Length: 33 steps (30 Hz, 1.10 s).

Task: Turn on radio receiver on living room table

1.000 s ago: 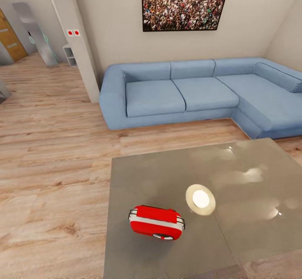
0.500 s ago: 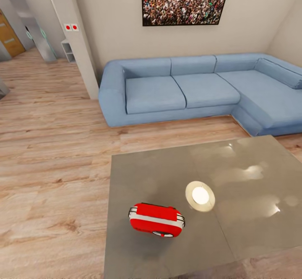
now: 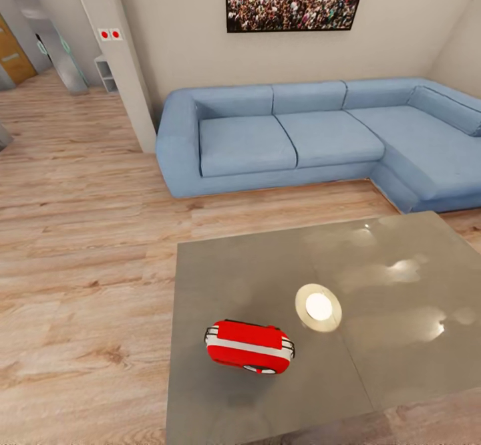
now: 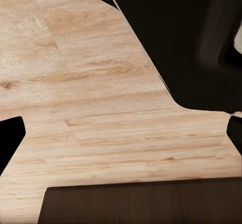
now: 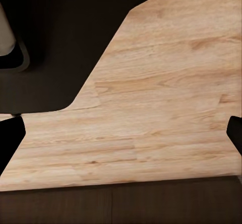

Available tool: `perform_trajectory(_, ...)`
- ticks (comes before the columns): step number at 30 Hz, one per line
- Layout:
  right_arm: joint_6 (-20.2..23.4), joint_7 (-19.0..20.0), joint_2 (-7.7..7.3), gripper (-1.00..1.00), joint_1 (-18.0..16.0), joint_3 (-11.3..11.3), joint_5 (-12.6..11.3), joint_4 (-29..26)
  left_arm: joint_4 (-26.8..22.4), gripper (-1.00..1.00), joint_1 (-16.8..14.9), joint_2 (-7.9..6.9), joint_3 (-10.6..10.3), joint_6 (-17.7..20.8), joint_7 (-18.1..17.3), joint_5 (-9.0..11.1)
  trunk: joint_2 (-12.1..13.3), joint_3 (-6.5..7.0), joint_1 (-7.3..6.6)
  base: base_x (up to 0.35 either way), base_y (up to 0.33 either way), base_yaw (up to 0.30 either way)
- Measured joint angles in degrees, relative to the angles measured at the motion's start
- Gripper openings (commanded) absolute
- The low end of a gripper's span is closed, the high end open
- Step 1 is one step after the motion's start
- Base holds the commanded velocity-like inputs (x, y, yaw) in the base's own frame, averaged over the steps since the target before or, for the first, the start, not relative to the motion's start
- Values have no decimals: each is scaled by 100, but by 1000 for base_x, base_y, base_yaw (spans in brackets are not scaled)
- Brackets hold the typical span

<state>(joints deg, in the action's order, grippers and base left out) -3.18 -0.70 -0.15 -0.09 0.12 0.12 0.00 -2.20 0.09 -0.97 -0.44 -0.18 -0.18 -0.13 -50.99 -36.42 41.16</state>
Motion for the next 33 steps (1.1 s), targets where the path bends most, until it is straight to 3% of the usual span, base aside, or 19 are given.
perform_trajectory(11,-4,0,-6,100,0,-3,-3,0,0,100,0,0,0,0,0,-2,0,-93,0,0,0,0)
perform_trajectory(33,-17,0,-3,100,0,-15,-22,0,0,100,0,0,-1,0,0,-1,0,-104,0,0,0,0)
